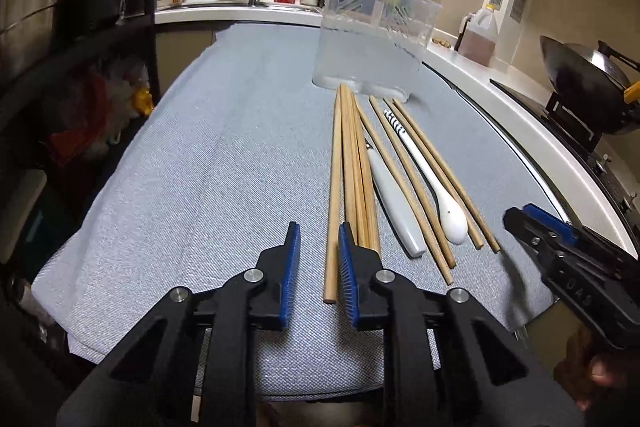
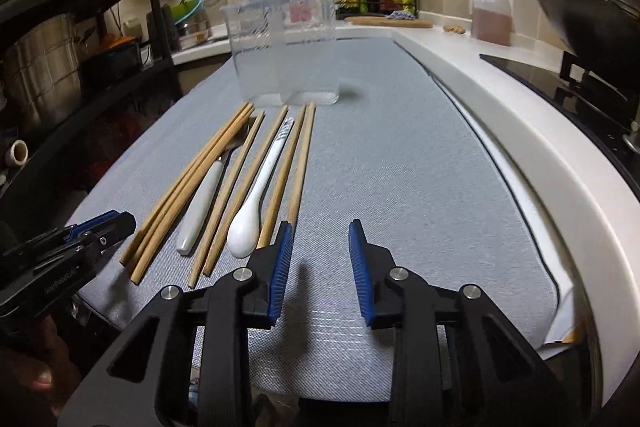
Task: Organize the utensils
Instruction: 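Close the left tool on one wooden chopstick while the right tool grasps another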
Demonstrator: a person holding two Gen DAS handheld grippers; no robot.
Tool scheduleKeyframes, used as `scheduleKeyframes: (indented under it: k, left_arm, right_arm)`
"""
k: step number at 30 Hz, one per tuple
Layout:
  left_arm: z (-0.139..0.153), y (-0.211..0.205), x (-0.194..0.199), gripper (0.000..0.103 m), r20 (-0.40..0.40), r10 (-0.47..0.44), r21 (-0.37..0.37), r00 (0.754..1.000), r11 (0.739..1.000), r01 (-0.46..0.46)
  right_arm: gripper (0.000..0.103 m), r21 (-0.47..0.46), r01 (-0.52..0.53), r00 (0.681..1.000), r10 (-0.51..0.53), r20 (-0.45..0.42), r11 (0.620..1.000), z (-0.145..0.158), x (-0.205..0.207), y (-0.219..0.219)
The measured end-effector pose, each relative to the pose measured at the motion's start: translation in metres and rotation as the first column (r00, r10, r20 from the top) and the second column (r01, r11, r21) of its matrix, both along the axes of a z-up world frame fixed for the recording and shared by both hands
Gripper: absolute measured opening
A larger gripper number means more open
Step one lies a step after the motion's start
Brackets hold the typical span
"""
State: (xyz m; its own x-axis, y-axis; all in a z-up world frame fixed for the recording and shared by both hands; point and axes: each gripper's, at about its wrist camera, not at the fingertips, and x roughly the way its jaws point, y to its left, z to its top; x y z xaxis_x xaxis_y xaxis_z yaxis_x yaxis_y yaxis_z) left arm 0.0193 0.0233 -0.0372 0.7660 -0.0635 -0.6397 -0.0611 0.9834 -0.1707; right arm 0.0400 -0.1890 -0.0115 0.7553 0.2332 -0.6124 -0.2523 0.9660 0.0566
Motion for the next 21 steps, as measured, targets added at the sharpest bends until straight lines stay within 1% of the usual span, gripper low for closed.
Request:
scheduleKeyframes:
  k: [3,5,9,11,15,17,21]
  left_arm:
    - [-0.006,-0.004,0.002,0.015,-0.027,-0.009,0.022,1.000,1.000,0.010]
    - [-0.005,-0.007,0.002,0.014,-0.025,-0.008,0.042,1.000,0.999,0.009]
    - [-0.004,-0.010,0.003,0.014,-0.021,-0.009,0.071,1.000,0.997,0.010]
    - [-0.003,-0.012,0.003,0.014,-0.018,-0.011,0.078,1.000,0.997,0.012]
    - [-0.003,-0.012,0.003,0.014,-0.017,-0.012,0.077,1.000,0.997,0.013]
    - [-0.003,-0.011,0.003,0.014,-0.016,-0.012,0.072,1.000,0.997,0.013]
    - [-0.003,-0.012,0.003,0.014,-0.011,-0.012,0.077,1.000,0.997,0.013]
  right_arm:
    - [0.030,-0.014,0.000,1.000,-0.001,-0.028,1.000,-0.007,0.005,0.003]
    - [0.030,-0.006,-0.001,0.999,0.001,-0.048,1.000,-0.011,0.008,0.003]
    - [0.030,-0.014,-0.012,0.999,0.011,-0.039,1.000,-0.011,0.008,0.005]
    - [0.030,0.011,-0.003,0.999,0.004,-0.039,1.000,-0.010,0.008,0.001]
    - [0.031,0.045,0.008,1.000,-0.008,-0.002,0.999,-0.001,0.004,-0.004]
    - [0.031,0.028,-0.005,1.000,0.005,-0.003,1.000,-0.002,0.006,0.001]
    - [0.030,0.018,-0.030,0.999,0.031,-0.038,0.999,-0.009,0.010,0.008]
